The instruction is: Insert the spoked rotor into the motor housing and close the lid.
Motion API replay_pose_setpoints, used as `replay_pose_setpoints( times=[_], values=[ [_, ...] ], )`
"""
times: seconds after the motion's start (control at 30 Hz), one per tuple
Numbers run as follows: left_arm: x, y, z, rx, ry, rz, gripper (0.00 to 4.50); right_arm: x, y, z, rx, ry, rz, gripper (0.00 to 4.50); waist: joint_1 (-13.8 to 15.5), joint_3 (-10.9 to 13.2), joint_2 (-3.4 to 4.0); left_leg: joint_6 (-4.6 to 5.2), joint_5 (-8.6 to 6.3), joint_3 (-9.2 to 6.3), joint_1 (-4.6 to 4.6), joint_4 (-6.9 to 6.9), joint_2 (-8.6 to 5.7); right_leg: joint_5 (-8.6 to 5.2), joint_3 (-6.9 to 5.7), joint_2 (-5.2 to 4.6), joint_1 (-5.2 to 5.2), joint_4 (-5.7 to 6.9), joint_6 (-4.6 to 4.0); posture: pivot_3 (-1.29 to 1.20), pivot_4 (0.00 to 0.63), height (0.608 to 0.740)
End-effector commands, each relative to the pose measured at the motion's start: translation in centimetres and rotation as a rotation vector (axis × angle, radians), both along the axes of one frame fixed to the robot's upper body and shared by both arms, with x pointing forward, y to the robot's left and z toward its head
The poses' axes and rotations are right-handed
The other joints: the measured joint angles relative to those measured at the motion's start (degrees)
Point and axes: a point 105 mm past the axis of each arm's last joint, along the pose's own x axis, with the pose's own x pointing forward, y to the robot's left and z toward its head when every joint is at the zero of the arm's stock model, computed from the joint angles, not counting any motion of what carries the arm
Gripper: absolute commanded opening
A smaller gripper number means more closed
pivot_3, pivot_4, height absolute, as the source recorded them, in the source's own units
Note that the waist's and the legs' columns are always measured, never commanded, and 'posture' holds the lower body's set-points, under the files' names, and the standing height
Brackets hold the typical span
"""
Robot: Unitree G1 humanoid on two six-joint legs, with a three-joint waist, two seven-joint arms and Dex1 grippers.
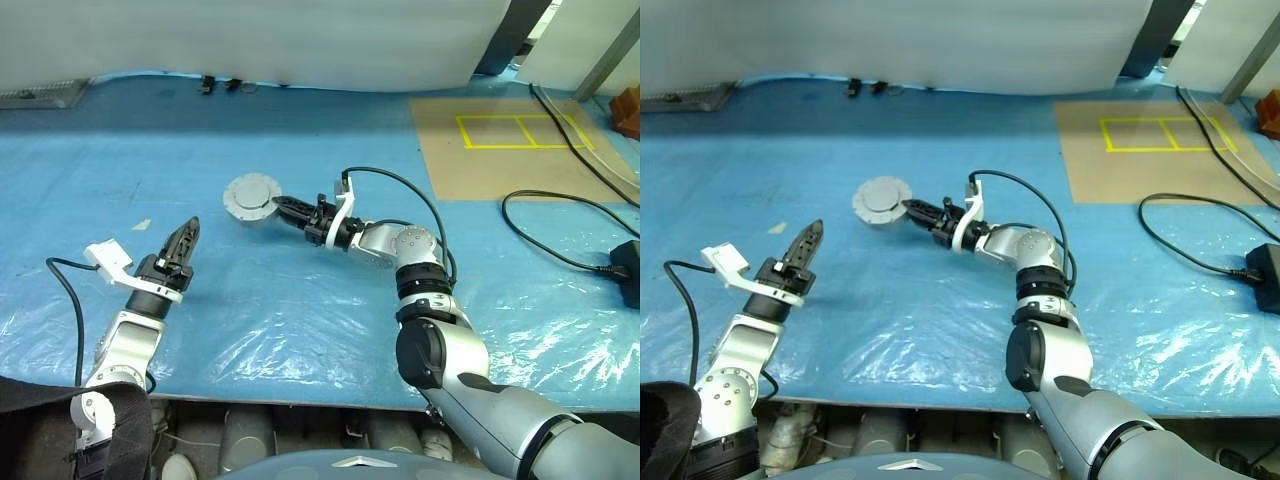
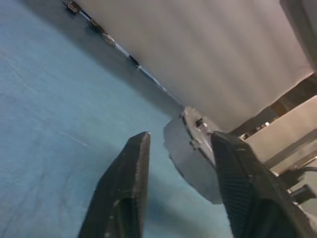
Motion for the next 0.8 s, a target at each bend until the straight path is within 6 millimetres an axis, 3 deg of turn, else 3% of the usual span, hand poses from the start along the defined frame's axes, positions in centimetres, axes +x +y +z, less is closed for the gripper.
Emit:
replay_pose_setpoints(
  times=[0.03, 0.17, 0.33, 0.8],
  values=[
    [-0.3, -0.7, 1.1, -0.03, -0.038, -0.018, 3.29, -0.5, 2.8, 4.5, 0.137, -0.104, 0.066, 1.07, -0.16, 0.01, -0.02, 0.0, 0.0, 0.0, -0.03, 0.0, -0.01, 0.0, -0.01, 0.02, -0.01, -0.01, 0.0, 0.0, 0.15, 0.74],
    [0.1, -1.7, 1.1, -0.072, -0.029, -0.031, 4.49, -0.9, 3.0, 4.6, 0.131, -0.13, 0.083, 1.07, -0.23, 0.02, -0.03, 0.0, 0.0, 0.0, -0.05, 0.0, 0.0, 0.0, -0.05, 0.08, -0.02, -0.02, 0.0, 0.0, 0.15, 0.74],
    [1.0, -2.6, 1.3, -0.205, -0.003, -0.072, 4.49, -1.8, 3.5, 4.9, 0.152, -0.147, 0.132, 1.07, -0.14, 0.08, -0.13, 0.0, 0.0, -0.07, -0.11, 0.2, 0.0, 0.01, -0.05, 0.08, -0.02, 0.04, 0.01, 0.0, 0.15, 0.74],
    [2.3, -2.7, 2.2, -0.259, -0.023, -0.065, 4.49, -5.2, 4.4, 6.6, 0.247, -0.204, 0.313, 1.07, 0.04, 0.11, -0.2, 0.0, 0.0, -0.16, -0.15, 0.25, -0.02, 0.13, -0.09, 0.08, -0.01, 0.08, 0.21, 0.0, 0.15, 0.74]
  ],
)
